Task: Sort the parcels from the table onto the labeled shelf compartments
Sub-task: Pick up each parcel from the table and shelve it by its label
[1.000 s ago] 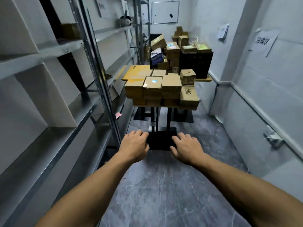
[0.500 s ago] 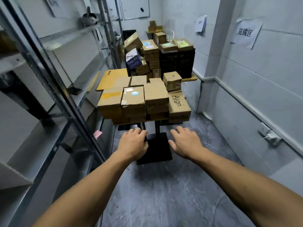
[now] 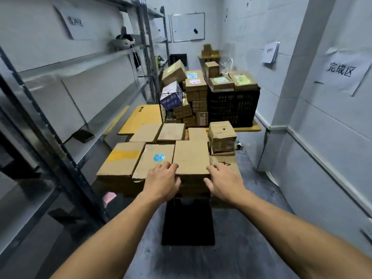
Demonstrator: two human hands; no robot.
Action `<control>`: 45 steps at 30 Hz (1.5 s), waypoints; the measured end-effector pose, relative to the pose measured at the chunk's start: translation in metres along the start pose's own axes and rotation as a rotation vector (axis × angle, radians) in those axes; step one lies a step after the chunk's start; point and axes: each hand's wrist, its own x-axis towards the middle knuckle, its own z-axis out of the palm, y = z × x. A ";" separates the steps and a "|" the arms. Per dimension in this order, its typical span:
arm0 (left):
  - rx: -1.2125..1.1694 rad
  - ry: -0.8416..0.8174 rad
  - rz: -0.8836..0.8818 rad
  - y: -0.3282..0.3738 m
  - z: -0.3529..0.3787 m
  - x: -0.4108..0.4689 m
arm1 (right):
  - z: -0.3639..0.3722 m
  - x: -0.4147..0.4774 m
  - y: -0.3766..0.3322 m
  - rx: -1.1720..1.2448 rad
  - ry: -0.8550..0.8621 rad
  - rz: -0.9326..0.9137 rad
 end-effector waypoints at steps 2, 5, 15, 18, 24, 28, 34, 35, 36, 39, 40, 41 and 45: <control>-0.028 -0.017 -0.039 0.002 0.008 0.018 | 0.005 0.021 0.012 0.048 -0.019 -0.006; -0.014 -0.053 -0.073 0.004 0.020 0.035 | 0.016 0.040 0.022 0.138 -0.062 0.002; -0.077 0.020 -0.198 0.001 0.050 0.045 | 0.048 0.052 0.024 0.379 -0.132 0.098; -0.124 0.038 -0.194 0.001 0.053 0.045 | 0.052 0.052 0.022 0.568 -0.120 0.145; -0.343 0.122 -0.175 0.005 0.055 0.042 | 0.046 0.059 0.021 0.801 -0.011 0.328; -0.474 0.213 -0.106 0.020 0.050 0.038 | 0.036 0.060 0.029 0.918 0.067 0.437; -0.864 0.327 -0.073 0.031 0.036 0.045 | 0.030 0.059 0.043 1.009 0.109 0.437; -0.957 0.343 -0.093 0.029 0.035 0.047 | 0.031 0.060 0.046 1.028 0.118 0.435; -1.048 0.367 -0.130 0.027 0.035 0.051 | 0.033 0.061 0.048 1.064 0.136 0.433; -1.052 0.376 -0.237 0.020 0.040 0.060 | 0.033 0.056 0.051 1.136 0.179 0.414; -1.024 0.338 -0.252 0.019 0.042 0.062 | 0.033 0.053 0.051 1.132 0.191 0.396; -1.034 0.291 -0.269 0.018 0.044 0.064 | 0.032 0.051 0.050 1.133 0.208 0.381; -1.296 0.119 -0.316 0.016 0.048 0.065 | 0.026 0.047 0.046 1.166 0.254 0.328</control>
